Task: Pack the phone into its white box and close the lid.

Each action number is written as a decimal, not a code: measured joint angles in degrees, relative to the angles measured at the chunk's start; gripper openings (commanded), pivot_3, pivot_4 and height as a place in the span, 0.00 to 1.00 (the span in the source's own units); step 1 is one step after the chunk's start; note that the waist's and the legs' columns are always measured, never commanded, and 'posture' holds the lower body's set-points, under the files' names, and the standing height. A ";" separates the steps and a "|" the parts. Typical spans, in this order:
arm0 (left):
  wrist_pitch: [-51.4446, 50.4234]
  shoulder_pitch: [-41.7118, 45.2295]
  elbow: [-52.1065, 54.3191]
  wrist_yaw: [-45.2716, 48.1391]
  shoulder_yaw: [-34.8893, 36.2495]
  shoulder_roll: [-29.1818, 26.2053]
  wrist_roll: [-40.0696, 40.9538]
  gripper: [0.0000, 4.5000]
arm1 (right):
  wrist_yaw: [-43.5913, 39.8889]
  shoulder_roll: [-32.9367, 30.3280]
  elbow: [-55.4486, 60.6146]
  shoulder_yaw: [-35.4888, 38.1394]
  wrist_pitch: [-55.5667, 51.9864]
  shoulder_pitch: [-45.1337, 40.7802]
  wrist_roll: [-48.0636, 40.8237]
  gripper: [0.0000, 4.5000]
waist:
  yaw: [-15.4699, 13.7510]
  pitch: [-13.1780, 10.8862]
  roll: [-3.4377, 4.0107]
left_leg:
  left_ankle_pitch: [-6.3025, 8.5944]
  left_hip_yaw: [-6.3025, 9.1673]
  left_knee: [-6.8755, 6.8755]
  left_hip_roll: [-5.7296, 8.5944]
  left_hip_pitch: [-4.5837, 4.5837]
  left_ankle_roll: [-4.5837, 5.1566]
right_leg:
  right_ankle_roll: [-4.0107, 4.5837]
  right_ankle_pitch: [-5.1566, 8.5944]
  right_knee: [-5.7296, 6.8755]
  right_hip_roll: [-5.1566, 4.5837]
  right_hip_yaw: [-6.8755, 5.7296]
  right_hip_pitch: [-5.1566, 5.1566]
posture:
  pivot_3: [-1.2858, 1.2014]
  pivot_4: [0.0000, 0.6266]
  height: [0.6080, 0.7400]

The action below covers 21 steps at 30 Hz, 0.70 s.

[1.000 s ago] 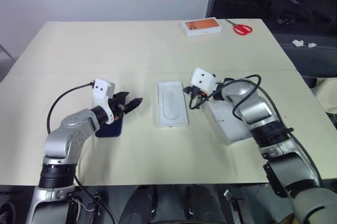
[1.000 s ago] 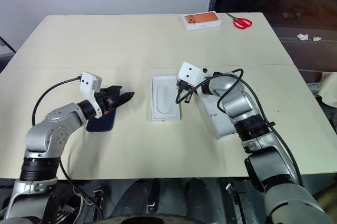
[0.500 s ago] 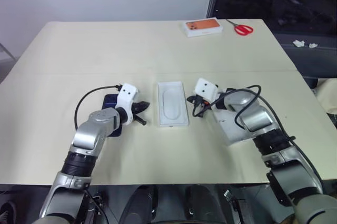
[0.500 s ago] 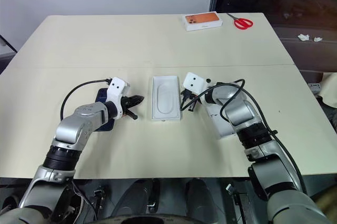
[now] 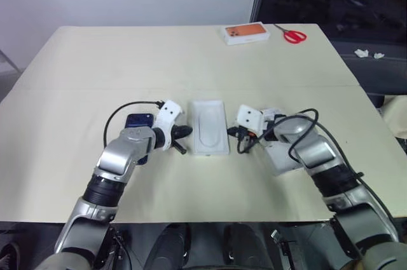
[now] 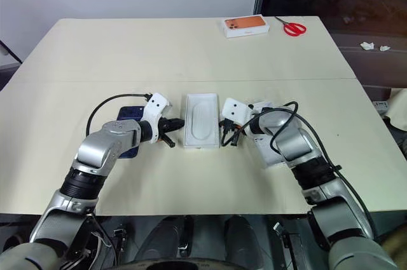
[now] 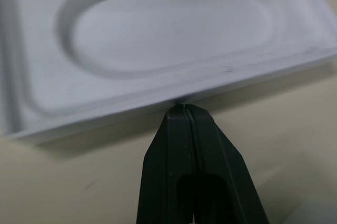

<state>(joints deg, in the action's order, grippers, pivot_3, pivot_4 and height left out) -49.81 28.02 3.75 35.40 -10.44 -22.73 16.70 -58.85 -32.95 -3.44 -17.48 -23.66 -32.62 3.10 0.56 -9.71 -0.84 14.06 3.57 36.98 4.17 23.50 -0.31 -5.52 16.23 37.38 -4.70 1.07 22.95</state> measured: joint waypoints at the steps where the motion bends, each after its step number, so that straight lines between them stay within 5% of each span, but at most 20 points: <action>1: -0.88 -0.61 1.20 0.73 -0.02 -0.43 0.38 0.02 | -0.77 -0.68 1.56 0.02 -0.96 0.74 -0.56 0.00 | 0.08 0.00 0.00 | 0.13 0.00 0.00 -0.02 0.00 0.23 | 0.00 0.00 0.00 0.01 0.01 0.01 | 0.52 0.24 1.00; 8: -4.08 -3.95 6.90 3.85 -0.56 -2.35 2.79 0.02 | -4.98 -5.64 10.03 0.12 -5.34 4.35 -3.71 0.00 | 0.05 0.00 0.00 | 0.19 0.01 -0.01 -0.03 -0.02 0.32 | 0.00 0.00 -0.03 -0.01 0.01 -0.01 | 0.52 0.24 1.00; 21: -6.09 -5.70 9.82 4.98 -0.27 -3.29 5.25 0.02 | -4.27 -6.52 8.84 0.25 -4.51 4.24 -3.47 0.00 | 0.00 -0.01 -0.01 | 0.20 0.01 0.00 -0.03 -0.02 0.33 | 0.00 0.00 -0.07 -0.03 0.01 -0.04 | 0.52 0.24 1.00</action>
<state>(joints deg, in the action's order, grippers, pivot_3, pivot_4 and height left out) -55.90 22.32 13.57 40.38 -10.71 -26.02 21.96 -63.11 -39.48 5.40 -17.23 -28.17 -28.37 -0.37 0.55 -9.72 -0.85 14.25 3.58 36.98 4.14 23.48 0.01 -5.52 16.23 37.30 -4.73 1.08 22.91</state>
